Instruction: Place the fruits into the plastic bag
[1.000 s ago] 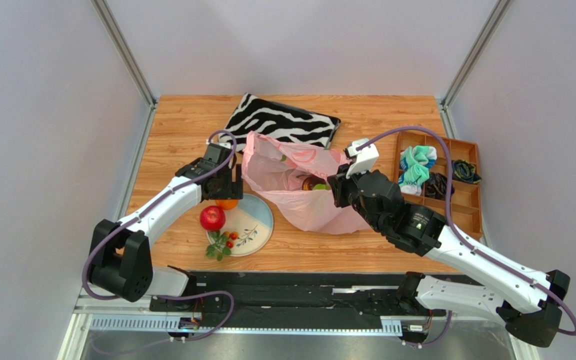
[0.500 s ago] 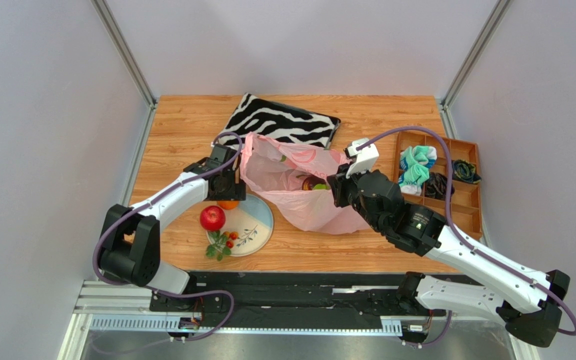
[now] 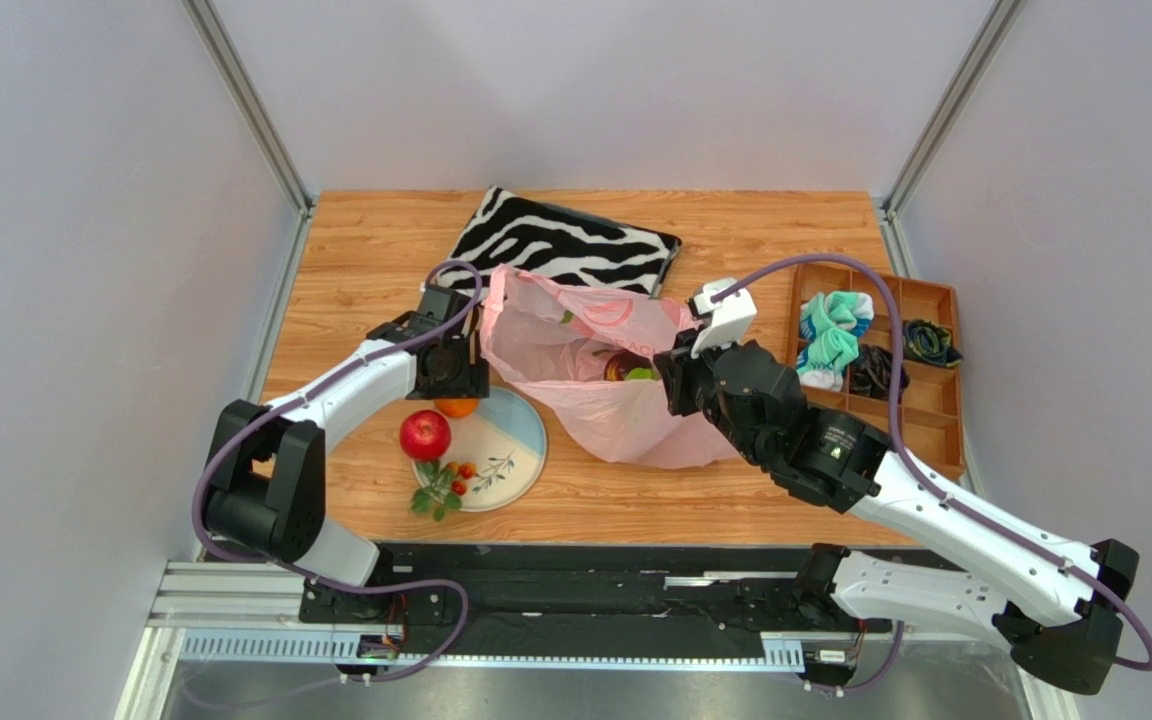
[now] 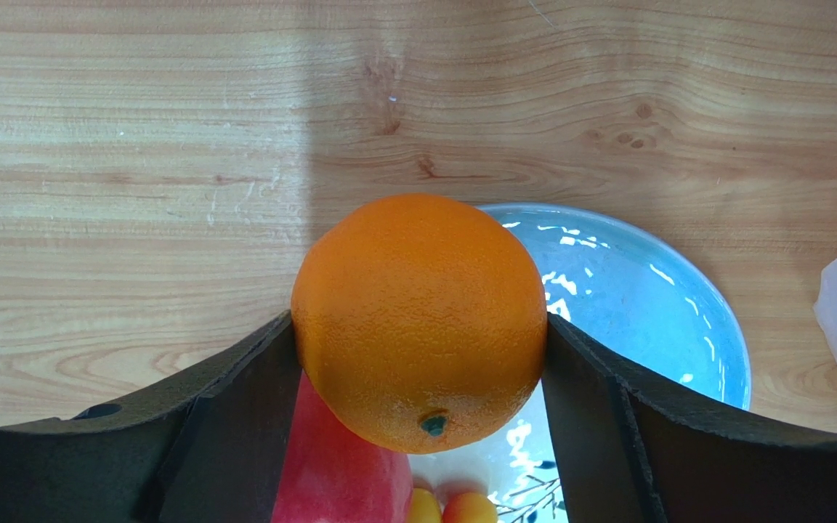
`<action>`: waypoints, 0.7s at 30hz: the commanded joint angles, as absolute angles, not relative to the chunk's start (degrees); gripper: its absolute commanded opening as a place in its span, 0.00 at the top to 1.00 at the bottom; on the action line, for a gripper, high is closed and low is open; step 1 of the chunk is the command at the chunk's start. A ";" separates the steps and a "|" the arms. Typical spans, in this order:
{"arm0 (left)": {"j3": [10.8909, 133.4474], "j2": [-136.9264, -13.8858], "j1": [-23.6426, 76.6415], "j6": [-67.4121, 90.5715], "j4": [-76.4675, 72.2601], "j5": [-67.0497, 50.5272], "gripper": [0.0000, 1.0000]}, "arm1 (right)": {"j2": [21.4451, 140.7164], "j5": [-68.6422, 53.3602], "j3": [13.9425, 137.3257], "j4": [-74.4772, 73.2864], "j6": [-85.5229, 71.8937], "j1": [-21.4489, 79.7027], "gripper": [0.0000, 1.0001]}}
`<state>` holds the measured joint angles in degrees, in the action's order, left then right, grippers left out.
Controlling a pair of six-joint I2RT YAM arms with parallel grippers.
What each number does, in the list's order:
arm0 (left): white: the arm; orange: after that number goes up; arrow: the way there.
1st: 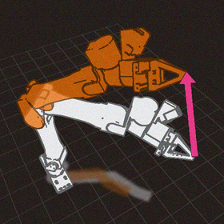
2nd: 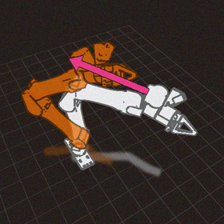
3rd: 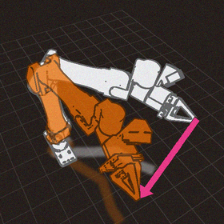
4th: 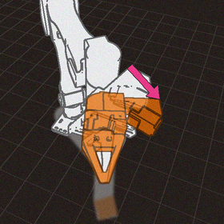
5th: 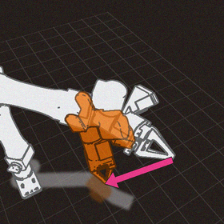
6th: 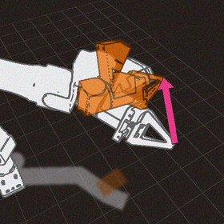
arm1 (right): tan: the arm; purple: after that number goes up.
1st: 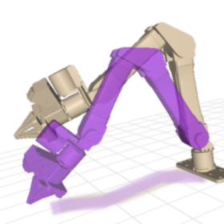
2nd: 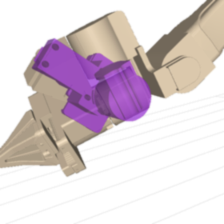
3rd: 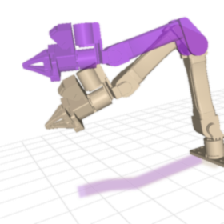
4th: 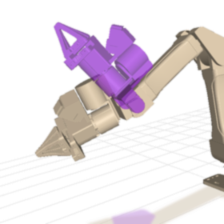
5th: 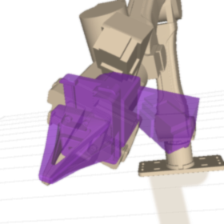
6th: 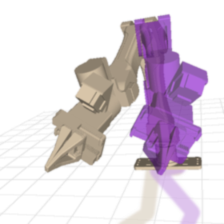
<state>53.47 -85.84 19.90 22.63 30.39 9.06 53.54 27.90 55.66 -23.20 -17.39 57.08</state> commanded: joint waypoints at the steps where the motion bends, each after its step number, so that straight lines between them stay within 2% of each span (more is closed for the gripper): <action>1: 54.14 -85.96 19.51 22.32 28.39 9.22 0.38 | 53.35 27.86 55.55 -20.65 -18.28 57.22 1.00; 9: 53.44 -82.01 19.51 22.68 27.16 8.35 0.40 | 53.61 28.04 55.37 -20.66 -18.28 57.13 1.00; 21: 52.56 -64.01 17.32 24.08 26.98 11.51 0.40 | 53.88 28.04 55.55 -20.48 -18.28 57.13 1.00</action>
<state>52.07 -70.89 18.63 22.90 27.88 9.80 53.91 27.92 55.22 -23.18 -17.58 57.08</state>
